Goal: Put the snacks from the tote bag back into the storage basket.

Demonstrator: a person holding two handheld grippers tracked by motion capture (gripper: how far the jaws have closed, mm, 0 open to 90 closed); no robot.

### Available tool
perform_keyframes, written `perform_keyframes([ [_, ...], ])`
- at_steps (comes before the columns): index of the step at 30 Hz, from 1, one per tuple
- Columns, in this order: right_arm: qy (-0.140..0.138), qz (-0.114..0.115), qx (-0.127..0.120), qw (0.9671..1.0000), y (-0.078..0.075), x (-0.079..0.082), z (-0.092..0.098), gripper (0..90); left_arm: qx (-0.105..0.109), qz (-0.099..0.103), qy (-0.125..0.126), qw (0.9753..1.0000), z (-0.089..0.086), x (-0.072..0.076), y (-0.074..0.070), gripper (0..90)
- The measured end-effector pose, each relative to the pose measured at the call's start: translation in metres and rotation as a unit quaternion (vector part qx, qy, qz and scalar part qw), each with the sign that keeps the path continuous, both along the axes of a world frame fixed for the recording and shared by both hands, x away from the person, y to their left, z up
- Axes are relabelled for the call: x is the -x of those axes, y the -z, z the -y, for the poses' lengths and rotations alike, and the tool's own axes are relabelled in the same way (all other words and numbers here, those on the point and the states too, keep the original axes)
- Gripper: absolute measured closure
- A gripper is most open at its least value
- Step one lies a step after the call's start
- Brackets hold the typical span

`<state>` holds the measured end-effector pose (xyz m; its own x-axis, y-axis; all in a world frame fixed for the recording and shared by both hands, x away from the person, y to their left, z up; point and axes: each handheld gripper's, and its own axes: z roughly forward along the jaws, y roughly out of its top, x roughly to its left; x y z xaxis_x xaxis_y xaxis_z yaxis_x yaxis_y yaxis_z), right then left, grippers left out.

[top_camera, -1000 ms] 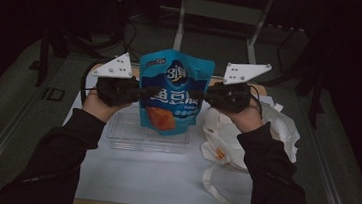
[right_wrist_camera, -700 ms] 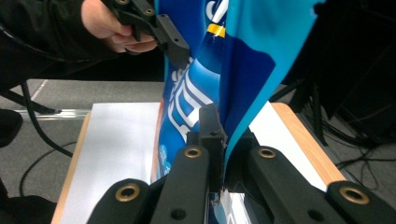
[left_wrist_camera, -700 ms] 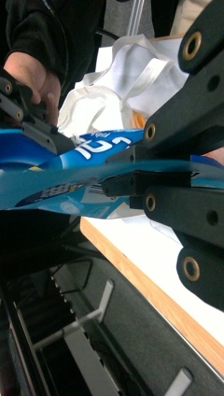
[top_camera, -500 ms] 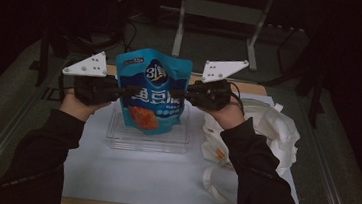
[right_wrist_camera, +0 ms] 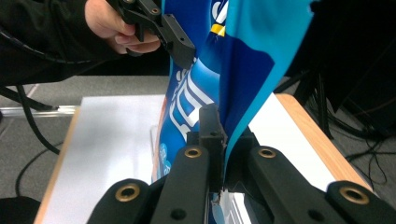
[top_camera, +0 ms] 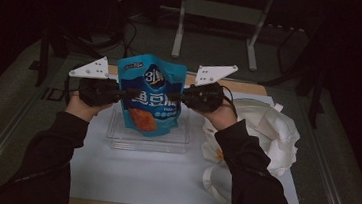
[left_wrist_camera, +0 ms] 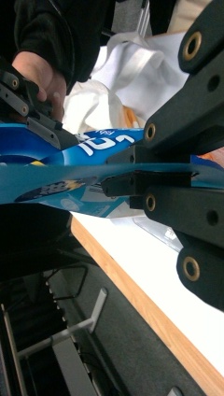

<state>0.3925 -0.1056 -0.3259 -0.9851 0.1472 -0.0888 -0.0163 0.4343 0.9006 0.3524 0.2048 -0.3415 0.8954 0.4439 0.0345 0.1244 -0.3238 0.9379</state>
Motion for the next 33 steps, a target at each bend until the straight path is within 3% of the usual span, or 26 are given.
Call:
perform_keyframes([
  [13,0.012,-0.014,0.003,0.9998,0.031,-0.013,-0.004,89.3,0.003,-0.021,-0.012,0.9997,-0.002,-0.015,0.029,90.0],
  [33,0.004,-0.044,0.014,0.9989,0.067,-0.014,-0.016,89.2,0.005,-0.054,-0.012,0.9984,-0.014,-0.012,0.064,90.0],
])
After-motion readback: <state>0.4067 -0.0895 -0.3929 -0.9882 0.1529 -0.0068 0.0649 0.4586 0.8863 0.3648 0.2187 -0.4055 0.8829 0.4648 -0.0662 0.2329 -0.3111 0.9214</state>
